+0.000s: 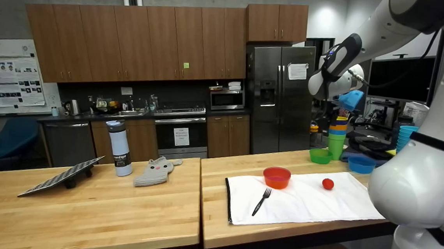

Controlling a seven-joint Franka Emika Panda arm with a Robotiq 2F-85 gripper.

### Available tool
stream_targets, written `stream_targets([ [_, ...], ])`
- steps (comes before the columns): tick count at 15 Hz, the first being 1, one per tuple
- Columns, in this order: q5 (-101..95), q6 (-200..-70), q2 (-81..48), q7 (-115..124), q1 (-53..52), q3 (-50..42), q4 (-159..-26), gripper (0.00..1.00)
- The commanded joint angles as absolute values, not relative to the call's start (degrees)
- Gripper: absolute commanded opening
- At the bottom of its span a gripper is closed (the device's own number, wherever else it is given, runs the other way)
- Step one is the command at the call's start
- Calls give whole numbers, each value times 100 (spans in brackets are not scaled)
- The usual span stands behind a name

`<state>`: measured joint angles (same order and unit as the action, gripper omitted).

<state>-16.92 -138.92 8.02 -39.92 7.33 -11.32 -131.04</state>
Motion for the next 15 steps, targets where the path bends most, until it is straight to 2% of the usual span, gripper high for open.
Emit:
stream_targets([
  [1,-808,-14779,929,-5477,667,-1401,-13331,100],
  [4,220,-15367,844,-6871,319,-1733,-13313,100],
  [5,639,-15340,725,-7116,483,-1630,-13169,100],
  [6,163,-15220,791,-6577,626,-1458,-13276,100],
  [10,512,-15284,766,-6948,613,-1496,-13244,100],
  [15,-9,-15156,417,-6885,703,-1400,-13058,100],
])
